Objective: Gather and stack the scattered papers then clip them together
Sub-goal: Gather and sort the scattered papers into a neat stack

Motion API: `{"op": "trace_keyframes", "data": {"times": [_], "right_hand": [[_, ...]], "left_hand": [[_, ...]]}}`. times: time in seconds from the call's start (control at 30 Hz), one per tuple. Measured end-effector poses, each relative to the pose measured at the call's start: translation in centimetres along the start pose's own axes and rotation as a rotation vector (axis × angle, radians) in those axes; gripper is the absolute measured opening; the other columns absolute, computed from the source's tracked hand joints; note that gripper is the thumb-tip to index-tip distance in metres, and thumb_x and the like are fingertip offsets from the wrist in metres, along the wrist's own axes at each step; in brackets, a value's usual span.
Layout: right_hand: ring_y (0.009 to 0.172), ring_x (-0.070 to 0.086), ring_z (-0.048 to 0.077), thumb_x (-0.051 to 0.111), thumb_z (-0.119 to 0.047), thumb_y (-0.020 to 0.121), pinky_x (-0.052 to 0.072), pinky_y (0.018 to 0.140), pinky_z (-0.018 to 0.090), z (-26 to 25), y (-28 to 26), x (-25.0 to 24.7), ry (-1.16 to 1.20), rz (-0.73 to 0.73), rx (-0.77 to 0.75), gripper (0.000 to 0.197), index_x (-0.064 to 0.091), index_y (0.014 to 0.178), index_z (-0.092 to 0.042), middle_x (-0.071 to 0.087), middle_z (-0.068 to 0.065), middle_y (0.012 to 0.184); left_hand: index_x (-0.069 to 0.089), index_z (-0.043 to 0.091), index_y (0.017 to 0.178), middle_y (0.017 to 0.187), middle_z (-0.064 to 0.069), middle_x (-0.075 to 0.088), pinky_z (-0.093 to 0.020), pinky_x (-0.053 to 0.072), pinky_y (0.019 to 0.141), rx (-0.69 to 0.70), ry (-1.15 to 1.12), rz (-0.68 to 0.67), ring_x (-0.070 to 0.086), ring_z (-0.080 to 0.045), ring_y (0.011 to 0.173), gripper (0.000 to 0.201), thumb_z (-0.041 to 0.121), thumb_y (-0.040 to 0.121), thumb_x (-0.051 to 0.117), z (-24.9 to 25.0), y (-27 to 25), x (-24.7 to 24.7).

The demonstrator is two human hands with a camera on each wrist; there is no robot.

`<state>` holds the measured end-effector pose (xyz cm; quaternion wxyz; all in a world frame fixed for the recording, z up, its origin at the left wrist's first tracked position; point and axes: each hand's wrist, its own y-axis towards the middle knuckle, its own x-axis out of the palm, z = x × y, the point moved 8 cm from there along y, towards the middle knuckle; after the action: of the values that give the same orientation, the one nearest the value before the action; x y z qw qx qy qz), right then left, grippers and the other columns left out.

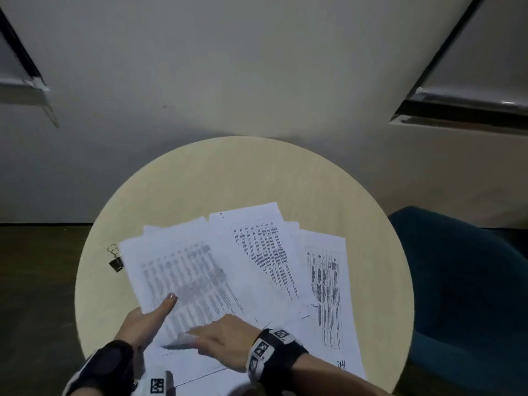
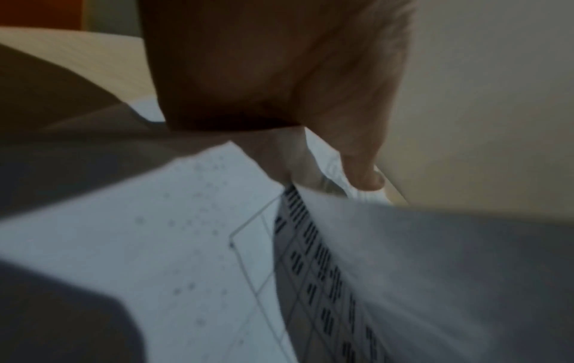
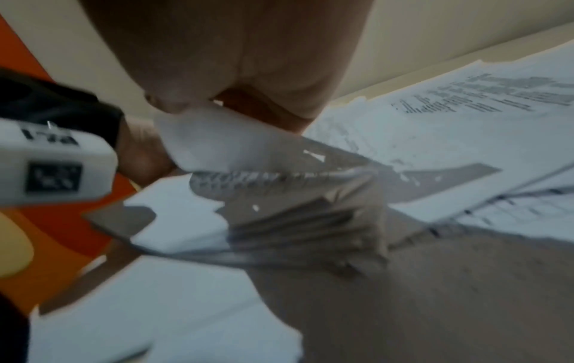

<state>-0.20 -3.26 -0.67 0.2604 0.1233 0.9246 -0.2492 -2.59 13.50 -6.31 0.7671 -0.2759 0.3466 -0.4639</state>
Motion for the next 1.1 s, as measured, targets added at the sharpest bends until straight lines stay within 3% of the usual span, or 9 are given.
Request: {"op": "trace_keyframes", "data": {"times": [0.1, 0.17, 0.23, 0.37, 0.53, 0.67, 0.87, 1.0, 1.1], "right_hand": [[0.116, 0.062, 0.016, 0.033, -0.066, 0.092, 0.042, 0.108, 0.041, 2.0, -1.0, -3.0, 0.360, 0.263, 0.137, 0.044, 0.047, 0.129, -0.049, 0.056, -0.004, 0.137], [0.122, 0.053, 0.004, 0.040, -0.052, 0.095, 0.040, 0.110, 0.035, 5.9, -1.9, -6.3, 0.366, 0.550, 0.283, 0.043, 0.050, 0.134, -0.037, 0.054, -0.008, 0.140], [0.132, 0.041, 0.008, 0.047, -0.041, 0.096, 0.034, 0.113, 0.032, 10.2, -3.6, -9.1, 0.162, 0.718, 0.523, 0.049, 0.040, 0.143, -0.027, 0.044, -0.005, 0.147], [0.117, 0.046, 0.024, 0.065, -0.035, 0.080, 0.045, 0.089, 0.034, 15.5, -5.3, -8.7, 0.147, 0.596, 0.869, 0.059, 0.038, 0.130, -0.018, 0.044, 0.005, 0.128], [0.073, 0.058, 0.015, 0.066, -0.029, 0.084, 0.052, 0.071, 0.030, 13.8, -4.6, -7.0, 0.403, 0.424, 0.718, 0.024, 0.055, 0.103, -0.018, 0.061, -0.001, 0.088], [0.081, 0.056, 0.017, 0.059, -0.022, 0.090, 0.044, 0.067, 0.021, 13.2, -7.3, -10.7, 0.338, 0.704, 0.773, 0.009, 0.063, 0.098, -0.018, 0.063, 0.002, 0.094], [0.059, 0.046, 0.024, 0.052, -0.025, 0.093, 0.037, 0.047, 0.022, 11.3, -15.1, -19.0, 0.379, 1.466, 0.695, 0.014, 0.058, 0.081, -0.020, 0.054, 0.005, 0.078], [0.066, 0.044, 0.005, 0.054, -0.008, 0.092, 0.039, 0.068, 0.021, 6.6, -18.0, -23.3, 0.129, 1.782, 0.332, 0.016, 0.063, 0.082, -0.016, 0.058, 0.002, 0.085], [0.089, 0.053, -0.006, 0.051, 0.009, 0.082, 0.040, 0.082, 0.003, 1.6, -16.4, -23.1, -0.042, 1.673, 0.032, 0.028, 0.068, 0.100, -0.003, 0.063, 0.001, 0.098]], "left_hand": [[0.067, -0.003, 0.089, 0.040, -0.001, 0.049, -0.027, 0.029, 0.052, 0.065, 0.035, 0.013, 0.040, -0.021, 0.044, 0.048, 0.044, 0.080, 0.072, 0.4, 0.4, -0.4], [0.056, 0.001, 0.065, 0.036, -0.002, 0.037, -0.028, 0.024, 0.053, 0.056, 0.099, 0.009, 0.031, -0.018, 0.038, 0.043, 0.036, 0.082, 0.073, 0.6, 0.1, -0.5], [0.064, -0.018, 0.087, 0.046, -0.013, 0.054, -0.029, 0.038, 0.054, 0.067, 0.083, -0.009, 0.049, -0.027, 0.044, 0.047, 0.027, 0.080, 0.076, 0.3, 0.2, -0.4], [0.064, -0.005, 0.100, 0.059, -0.010, 0.054, -0.025, 0.035, 0.056, 0.062, 0.055, -0.097, 0.045, -0.021, 0.049, 0.043, 0.016, 0.069, 0.084, 0.1, 0.3, -0.1], [0.060, -0.012, 0.116, 0.070, -0.027, 0.067, -0.030, 0.047, 0.066, 0.108, 0.029, -0.057, 0.059, -0.038, 0.064, 0.050, 0.016, 0.079, 0.077, 0.4, -0.1, 0.0], [0.061, -0.006, 0.121, 0.110, -0.025, 0.068, -0.036, 0.044, 0.089, 0.075, -0.037, -0.035, 0.059, -0.044, 0.108, 0.056, 0.027, 0.079, 0.076, -0.4, -0.2, -0.2], [0.048, 0.021, 0.066, 0.073, -0.003, 0.047, -0.026, 0.028, 0.059, 0.002, 0.034, -0.065, 0.041, -0.018, 0.066, 0.071, 0.069, 0.025, 0.081, -3.0, 2.1, -0.6], [0.043, 0.021, 0.061, 0.068, -0.003, 0.046, -0.025, 0.027, 0.057, 0.002, 0.012, -0.068, 0.039, -0.016, 0.061, 0.063, 0.059, 0.039, 0.087, -2.6, 1.4, -0.6], [0.037, 0.020, 0.059, 0.049, 0.004, 0.042, -0.025, 0.022, 0.054, 0.005, 0.013, -0.042, 0.033, -0.013, 0.051, 0.057, 0.050, 0.054, 0.085, -0.7, -1.2, -0.3]]}}
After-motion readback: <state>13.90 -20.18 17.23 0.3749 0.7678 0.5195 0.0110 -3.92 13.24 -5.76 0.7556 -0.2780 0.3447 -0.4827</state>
